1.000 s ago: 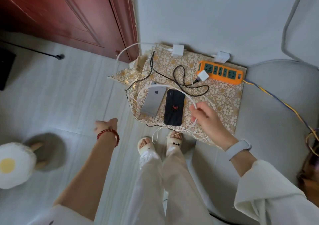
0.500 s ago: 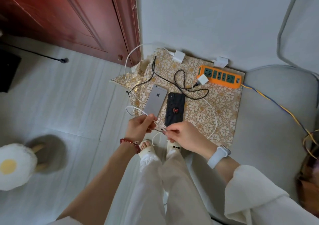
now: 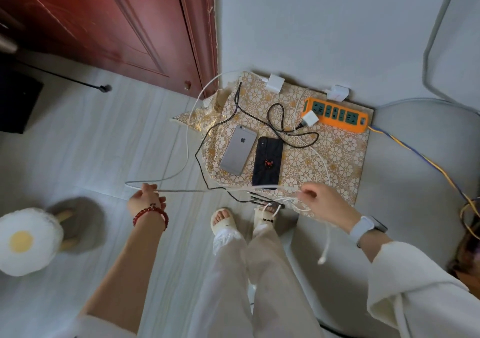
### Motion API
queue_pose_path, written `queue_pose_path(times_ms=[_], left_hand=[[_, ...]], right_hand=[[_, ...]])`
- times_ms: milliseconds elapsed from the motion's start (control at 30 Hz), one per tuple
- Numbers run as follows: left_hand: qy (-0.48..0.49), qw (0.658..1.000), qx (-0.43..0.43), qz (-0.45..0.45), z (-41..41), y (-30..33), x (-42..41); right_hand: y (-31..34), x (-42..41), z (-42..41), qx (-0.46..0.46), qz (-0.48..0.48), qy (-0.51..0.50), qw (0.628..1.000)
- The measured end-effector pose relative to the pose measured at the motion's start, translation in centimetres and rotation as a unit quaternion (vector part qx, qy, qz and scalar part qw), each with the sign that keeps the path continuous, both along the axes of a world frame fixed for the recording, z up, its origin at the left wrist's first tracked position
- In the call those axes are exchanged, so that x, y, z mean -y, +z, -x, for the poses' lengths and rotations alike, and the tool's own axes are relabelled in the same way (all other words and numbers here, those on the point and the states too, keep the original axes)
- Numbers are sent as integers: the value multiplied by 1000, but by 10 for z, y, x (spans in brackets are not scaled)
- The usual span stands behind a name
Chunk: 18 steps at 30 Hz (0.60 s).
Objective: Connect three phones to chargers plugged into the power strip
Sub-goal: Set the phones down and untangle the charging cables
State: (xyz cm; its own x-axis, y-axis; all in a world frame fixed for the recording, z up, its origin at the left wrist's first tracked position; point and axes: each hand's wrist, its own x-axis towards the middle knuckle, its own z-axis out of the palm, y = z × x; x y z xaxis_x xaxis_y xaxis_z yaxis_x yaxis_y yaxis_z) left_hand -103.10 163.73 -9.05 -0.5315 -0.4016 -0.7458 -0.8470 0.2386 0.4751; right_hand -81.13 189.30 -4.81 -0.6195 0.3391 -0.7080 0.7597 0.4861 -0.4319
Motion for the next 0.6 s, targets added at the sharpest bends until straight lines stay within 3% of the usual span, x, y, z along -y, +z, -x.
queue_pose_path(times_ms=[100,133,167,233,267,333,400,500,600], left_hand=[[-169,972,122,111,-11,-8,1],[-247,948,118,164,-19,-8,-3],[-325,927,56,179,-29,-4,-9],[-461,874,-135,79,-49,7,-28],[-523,831,-187,10,-59,14,-40],[-616,754,-210,-89,-72,24,-57],[-661,706,-215,-132,-75,30,-65],[-648,707,-254,-121,-72,31,-66],[-570,770,-280,-62,-68,28,-53]], right_hand=[[10,3,14,-94,39,-62,993],[13,7,18,-104,62,-60,991],[14,12,23,-107,83,-53,989],[13,24,31,-108,108,-37,988],[11,29,35,-111,110,-28,987],[7,34,41,-115,105,-15,988],[6,35,41,-117,92,-16,989],[5,30,33,-101,62,-10,993],[1,23,24,-81,21,6,997]])
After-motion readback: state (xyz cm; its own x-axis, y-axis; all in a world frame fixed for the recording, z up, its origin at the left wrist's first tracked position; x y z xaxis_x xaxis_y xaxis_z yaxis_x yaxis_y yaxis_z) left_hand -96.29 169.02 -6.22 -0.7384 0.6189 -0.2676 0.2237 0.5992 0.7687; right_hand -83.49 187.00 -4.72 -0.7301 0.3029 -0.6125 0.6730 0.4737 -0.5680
